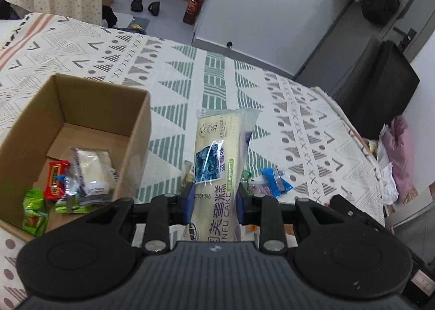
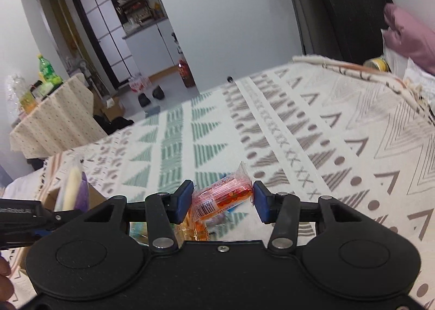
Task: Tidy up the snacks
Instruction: 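Grasp the clear orange packet with the right tool while the left tool holds the cake packet, then carry both packets over the cardboard box and open both tools to drop them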
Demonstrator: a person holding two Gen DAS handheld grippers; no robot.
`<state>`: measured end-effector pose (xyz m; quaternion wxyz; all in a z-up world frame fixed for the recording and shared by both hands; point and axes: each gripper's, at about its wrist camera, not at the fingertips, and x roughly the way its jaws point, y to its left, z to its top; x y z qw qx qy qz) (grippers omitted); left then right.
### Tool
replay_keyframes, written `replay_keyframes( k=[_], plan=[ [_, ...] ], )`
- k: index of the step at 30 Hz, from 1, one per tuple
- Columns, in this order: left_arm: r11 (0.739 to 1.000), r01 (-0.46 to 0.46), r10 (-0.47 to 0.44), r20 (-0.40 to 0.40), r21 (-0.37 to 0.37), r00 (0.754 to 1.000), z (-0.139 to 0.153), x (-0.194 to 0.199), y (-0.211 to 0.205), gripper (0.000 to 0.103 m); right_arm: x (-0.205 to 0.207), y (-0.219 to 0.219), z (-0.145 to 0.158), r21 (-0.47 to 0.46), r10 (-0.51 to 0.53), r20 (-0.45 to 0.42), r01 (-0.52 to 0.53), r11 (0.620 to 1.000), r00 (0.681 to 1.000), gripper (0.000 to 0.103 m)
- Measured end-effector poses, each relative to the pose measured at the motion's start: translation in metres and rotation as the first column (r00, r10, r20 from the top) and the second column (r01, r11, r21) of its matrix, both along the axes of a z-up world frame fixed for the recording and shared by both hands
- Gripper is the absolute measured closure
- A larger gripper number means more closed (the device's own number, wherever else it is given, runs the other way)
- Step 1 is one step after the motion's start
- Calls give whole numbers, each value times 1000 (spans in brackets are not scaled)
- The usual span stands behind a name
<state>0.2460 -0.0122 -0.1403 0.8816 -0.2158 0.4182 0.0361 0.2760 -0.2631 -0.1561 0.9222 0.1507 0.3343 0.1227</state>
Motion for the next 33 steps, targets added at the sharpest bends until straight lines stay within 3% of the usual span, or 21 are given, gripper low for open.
replay_keyframes(
  k=[19,33],
  plan=[
    [994,-82,88,82,-78,993,35,-11,58,74,-14,79,57,30,115,76,-117,993,990,56],
    [979,-166,175,69,-121,982,34,-12,120,74,-9,149,64,40,183,107,-188,981,977,55]
  ],
)
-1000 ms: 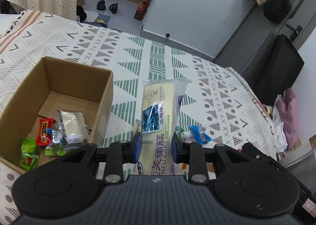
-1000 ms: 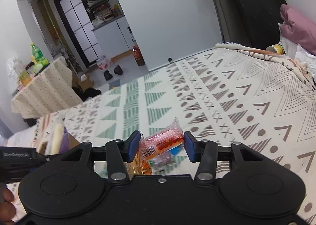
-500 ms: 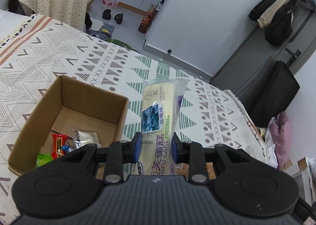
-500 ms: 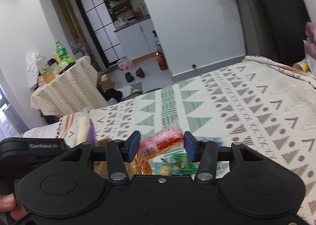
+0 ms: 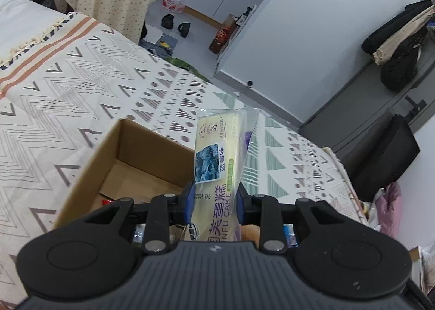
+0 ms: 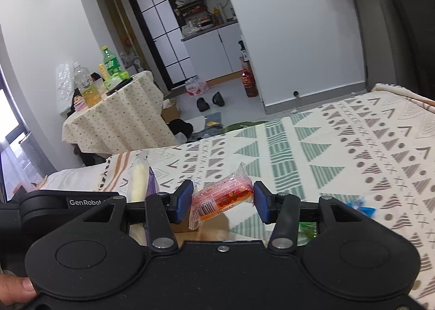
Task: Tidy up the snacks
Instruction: 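Carry both packets over the cardboard box and open both tools to drop them, then move both open tools back over the remaining snack pile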
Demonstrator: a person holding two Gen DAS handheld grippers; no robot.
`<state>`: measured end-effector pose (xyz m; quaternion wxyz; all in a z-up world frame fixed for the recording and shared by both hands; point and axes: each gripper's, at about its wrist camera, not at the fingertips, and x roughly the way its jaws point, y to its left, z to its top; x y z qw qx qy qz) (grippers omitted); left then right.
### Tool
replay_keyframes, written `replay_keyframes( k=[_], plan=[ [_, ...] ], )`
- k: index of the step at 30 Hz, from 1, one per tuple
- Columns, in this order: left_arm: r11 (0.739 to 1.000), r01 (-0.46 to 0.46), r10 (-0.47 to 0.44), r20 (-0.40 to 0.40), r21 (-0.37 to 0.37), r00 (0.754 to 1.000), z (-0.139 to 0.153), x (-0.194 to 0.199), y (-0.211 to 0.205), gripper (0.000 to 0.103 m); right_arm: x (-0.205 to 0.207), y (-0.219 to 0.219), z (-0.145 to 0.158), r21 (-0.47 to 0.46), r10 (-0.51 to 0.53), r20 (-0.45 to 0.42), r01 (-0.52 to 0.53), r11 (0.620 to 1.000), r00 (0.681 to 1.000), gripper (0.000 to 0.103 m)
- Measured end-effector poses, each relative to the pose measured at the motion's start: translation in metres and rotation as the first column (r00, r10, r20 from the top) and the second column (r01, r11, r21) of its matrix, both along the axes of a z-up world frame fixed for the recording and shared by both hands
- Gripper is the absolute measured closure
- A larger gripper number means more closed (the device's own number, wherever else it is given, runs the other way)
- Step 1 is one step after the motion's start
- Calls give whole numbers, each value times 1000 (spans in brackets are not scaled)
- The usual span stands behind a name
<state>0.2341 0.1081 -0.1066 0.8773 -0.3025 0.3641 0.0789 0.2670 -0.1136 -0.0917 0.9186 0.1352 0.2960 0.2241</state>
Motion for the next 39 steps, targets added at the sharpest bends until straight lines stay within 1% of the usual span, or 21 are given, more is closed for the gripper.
replay_keyframes(
  k=[2,6,10,12,16,19,21,22,23,25,26,27,29,30,31,32,33,34,35,38,39],
  plan=[
    [1000,-14,14,-9,-12,1000,-3,0,11,74,1,11,-2,-8,13,1,-13,1000,1000,55],
    [998,-49,47,-41,-28,998,-14,0,36,74,5,30,-12,4,40,-43,-40,999,998,56],
    [996,-58,54,-64,-63,997,-25,1,53,74,2,44,-14,-2,53,-46,-53,999,998,56],
    [995,-62,56,-71,-80,996,-28,1,58,74,2,50,-15,0,56,-55,-56,998,997,56],
    [994,-65,59,-76,-86,995,-30,1,63,74,4,62,-15,-11,60,-61,-60,998,996,56],
    [992,-73,65,-82,-100,994,-33,1,66,74,9,69,-16,4,64,-75,-64,998,995,56],
    [992,-82,74,-83,-96,994,-33,2,67,73,11,74,-14,17,76,-74,-75,997,994,55],
    [992,-86,78,-82,-95,994,-33,2,69,69,12,77,-13,23,84,-74,-82,996,994,51],
    [991,-93,85,-84,-96,993,-32,3,70,68,13,79,-12,29,90,-78,-88,996,993,47],
    [989,-110,102,-87,-95,991,-32,1,72,55,15,80,-10,34,99,-77,-96,995,992,45],
    [989,-119,111,-88,-91,990,-32,1,73,51,15,81,-9,34,103,-77,-100,994,992,42],
    [988,-127,119,-89,-85,989,-32,0,74,45,15,80,-8,34,103,-79,-101,994,992,39],
    [988,-131,124,-87,-79,988,-31,0,73,39,14,73,-6,35,88,-78,-85,996,993,28],
    [988,-129,122,-85,-81,989,-31,1,72,33,13,68,-5,35,76,-75,-74,997,994,25],
    [989,-125,119,-83,-82,989,-30,2,71,29,11,63,-3,33,65,-72,-62,998,995,20],
    [990,-120,114,-82,-79,990,-29,2,69,28,11,58,-3,29,55,-71,-53,998,996,15],
    [991,-115,109,-80,-75,991,-28,3,66,24,10,51,-2,26,44,-71,-42,999,997,13],
    [992,-108,103,-77,-68,992,-27,3,63,22,9,44,-1,20,30,-71,-29,999,997,8],
    [993,-101,96,-74,-62,993,-26,4,59,21,8,38,0,13,18,-68,-17,1000,998,4],
    [996,-75,71,-68,-57,995,-24,5,48,17,5,17,3,-21,-14,-47,13,1000,999,0],
    [996,-66,62,-65,-55,996,-23,6,44,16,4,11,4,-32,-25,-42,24,999,999,0]
  ],
)
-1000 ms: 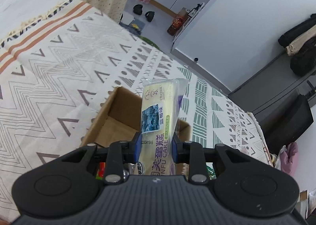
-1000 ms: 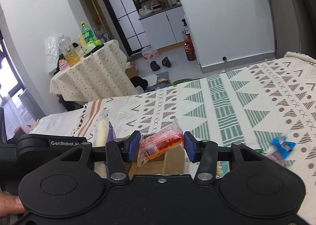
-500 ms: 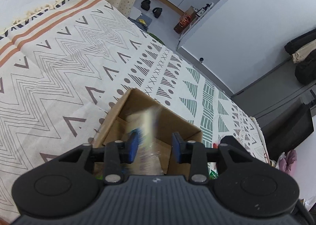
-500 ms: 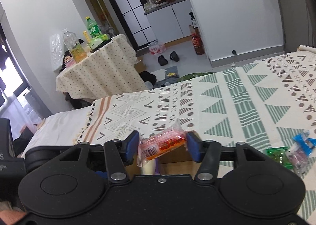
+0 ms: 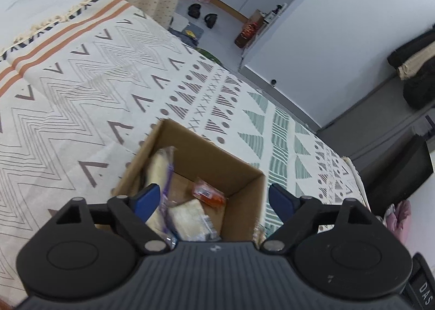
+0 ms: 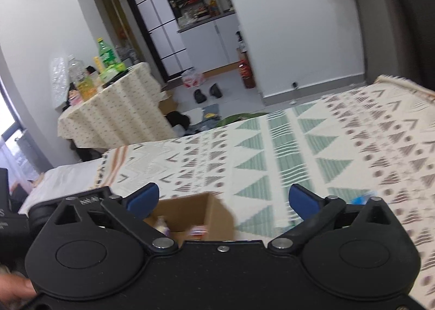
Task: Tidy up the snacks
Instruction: 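Move both open tools back over the remaining snack pile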
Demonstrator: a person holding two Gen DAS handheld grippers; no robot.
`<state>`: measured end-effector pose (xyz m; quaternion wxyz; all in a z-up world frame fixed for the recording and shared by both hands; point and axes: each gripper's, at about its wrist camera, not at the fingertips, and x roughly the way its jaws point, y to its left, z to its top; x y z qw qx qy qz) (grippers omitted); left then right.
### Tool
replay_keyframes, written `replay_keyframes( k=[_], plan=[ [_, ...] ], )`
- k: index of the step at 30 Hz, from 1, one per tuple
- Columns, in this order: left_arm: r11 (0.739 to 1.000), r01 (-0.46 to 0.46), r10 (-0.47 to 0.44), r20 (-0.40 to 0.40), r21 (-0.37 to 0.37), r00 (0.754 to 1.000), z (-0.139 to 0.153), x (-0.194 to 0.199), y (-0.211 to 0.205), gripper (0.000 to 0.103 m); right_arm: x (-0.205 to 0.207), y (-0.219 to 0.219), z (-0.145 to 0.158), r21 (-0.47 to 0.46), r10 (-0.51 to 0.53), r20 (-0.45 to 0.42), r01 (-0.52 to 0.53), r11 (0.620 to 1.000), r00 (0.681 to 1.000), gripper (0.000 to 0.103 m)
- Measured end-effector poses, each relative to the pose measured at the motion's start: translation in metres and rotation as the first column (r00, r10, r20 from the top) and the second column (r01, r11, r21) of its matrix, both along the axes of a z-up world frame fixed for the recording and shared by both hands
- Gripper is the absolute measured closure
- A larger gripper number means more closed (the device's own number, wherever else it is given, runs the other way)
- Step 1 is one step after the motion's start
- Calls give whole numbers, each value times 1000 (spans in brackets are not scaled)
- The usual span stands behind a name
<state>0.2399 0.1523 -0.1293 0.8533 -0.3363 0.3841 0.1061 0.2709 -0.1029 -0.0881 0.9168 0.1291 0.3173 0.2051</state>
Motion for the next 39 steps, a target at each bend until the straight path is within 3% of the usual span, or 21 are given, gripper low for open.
replay_keyframes(
  k=[11,25,33,39],
  plan=[
    [991,113,-116,24,77,993,11,2,-51,11,-7,-64,-5,-24,-122,-15,121,992,992,0],
    [958,232,-240,29,169,970,14,0,-120,11,-6,-124,-20,-8,-148,-51,148,989,988,0],
    [939,286,-295,21,193,955,3,4,-157,13,0,-152,-46,41,-159,-84,163,986,984,1],
    [935,295,-299,-6,198,954,-12,9,-174,16,5,-162,-79,116,-136,-146,154,981,980,12]
  ],
)
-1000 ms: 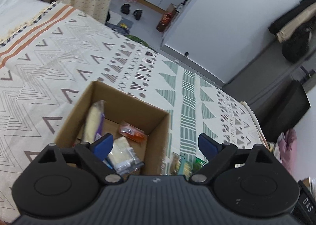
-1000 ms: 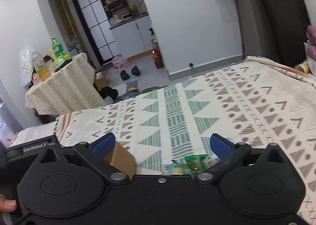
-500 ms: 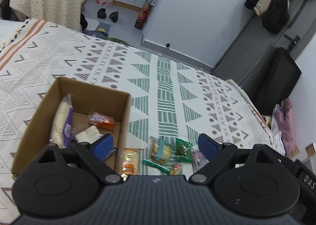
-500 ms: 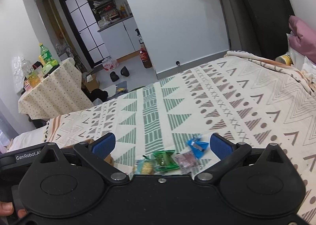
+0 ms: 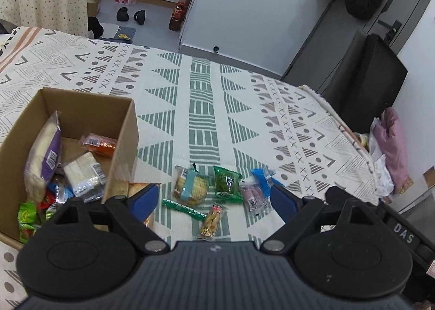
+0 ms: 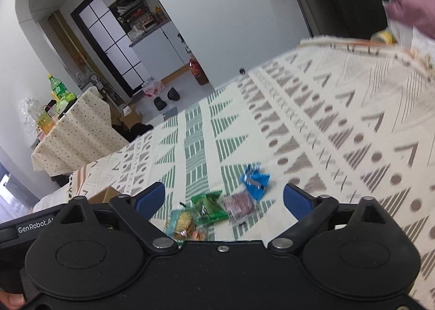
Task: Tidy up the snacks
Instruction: 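Move both open tools back over the remaining snack pile, then grasp the small yellow bread packet with the left tool while the right tool grasps the pink packet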
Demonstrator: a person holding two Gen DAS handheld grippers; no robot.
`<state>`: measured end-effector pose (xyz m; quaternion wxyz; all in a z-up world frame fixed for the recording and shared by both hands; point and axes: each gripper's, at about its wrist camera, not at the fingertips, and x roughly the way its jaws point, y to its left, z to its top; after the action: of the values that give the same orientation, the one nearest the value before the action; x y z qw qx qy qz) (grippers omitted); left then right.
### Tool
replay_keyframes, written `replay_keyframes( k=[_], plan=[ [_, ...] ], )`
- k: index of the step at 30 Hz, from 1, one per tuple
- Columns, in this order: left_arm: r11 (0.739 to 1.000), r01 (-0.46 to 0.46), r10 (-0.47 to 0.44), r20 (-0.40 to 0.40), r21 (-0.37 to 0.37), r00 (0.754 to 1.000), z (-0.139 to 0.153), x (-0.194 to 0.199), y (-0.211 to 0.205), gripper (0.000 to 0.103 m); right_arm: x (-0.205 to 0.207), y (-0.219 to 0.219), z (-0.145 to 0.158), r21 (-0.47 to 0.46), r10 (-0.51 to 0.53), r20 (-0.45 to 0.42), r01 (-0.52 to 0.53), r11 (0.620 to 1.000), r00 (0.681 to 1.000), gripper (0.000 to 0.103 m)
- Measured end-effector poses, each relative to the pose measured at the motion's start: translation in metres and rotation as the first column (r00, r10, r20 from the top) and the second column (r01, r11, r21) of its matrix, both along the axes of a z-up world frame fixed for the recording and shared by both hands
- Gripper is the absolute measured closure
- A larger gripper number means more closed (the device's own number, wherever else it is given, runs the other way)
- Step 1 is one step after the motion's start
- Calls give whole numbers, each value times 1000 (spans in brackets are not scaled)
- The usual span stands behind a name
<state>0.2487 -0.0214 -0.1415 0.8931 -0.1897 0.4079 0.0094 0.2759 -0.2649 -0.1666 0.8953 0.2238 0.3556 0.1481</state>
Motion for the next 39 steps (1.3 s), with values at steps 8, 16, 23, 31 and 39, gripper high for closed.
replay_keyframes(
  k=[8,16,23,31,39],
  plan=[
    [999,-2,5,-69,33,998,-29,19,-18,36,18,-1,-30,14,30,-62,-29,999,998,24],
    [998,25,-18,-131,52,991,-59,36,-31,48,36,3,-56,39,76,-134,-71,997,988,32],
    [997,52,-39,-198,61,979,-89,50,-39,54,50,4,-74,52,92,-161,-85,995,983,34],
    [996,54,-38,-230,64,972,-106,57,-41,84,61,19,-86,0,120,-154,-121,993,981,36],
    [998,52,-42,-210,45,977,-100,54,-40,86,68,33,-87,-57,140,-127,-148,987,982,39]
  ],
)
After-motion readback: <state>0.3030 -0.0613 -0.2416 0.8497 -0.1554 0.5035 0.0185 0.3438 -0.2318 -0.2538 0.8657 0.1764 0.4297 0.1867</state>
